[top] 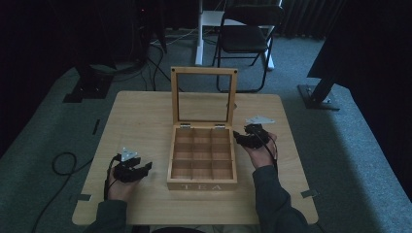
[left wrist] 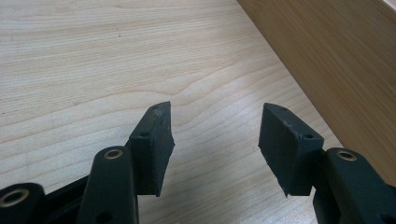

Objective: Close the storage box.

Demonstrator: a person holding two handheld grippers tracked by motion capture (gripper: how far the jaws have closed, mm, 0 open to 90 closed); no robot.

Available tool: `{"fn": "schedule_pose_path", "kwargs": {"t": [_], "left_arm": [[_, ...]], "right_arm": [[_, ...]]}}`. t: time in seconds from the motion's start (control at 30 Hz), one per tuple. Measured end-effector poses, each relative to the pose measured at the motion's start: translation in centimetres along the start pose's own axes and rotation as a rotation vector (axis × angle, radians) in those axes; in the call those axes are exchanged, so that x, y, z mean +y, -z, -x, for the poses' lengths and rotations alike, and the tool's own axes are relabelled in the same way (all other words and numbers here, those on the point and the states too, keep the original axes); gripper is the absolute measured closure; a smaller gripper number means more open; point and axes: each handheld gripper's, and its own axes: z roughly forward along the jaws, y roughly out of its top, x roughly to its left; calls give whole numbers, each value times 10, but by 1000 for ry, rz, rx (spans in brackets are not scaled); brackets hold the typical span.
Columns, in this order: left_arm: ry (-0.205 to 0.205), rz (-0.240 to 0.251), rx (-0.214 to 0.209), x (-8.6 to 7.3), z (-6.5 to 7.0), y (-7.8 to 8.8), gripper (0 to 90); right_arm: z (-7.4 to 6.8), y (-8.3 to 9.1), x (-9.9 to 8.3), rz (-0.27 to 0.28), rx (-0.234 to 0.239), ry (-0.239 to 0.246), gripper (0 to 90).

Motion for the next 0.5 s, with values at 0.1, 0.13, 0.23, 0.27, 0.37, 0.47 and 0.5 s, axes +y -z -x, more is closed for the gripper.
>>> {"fn": "schedule_pose_path", "kwargs": {"t": [0.1, 0.13, 0.23, 0.27, 0.37, 0.47, 0.5], "left_arm": [[0, 2, 2, 0, 0, 0, 447], [0, 3, 2, 0, -1, 0, 447], [2, 3, 3, 0, -1, 1, 447], [2, 3, 2, 0, -1, 1, 447], [1, 3, 2, 0, -1, 1, 446], [4, 2, 2, 0, -1, 0, 446], [5, 1, 3, 0, -1, 0, 446]], "right_arm": [[0, -2, 6, 12, 4, 4, 461], [0, -2, 8, 13, 5, 7, 465], [1, -3, 13, 14, 4, 19, 473], [1, -3, 14, 15, 4, 20, 478], [4, -4, 18, 21, 4, 23, 482], [8, -6, 22, 28, 5, 11, 484], [9, -6, 24, 29, 2, 11, 484]]}}
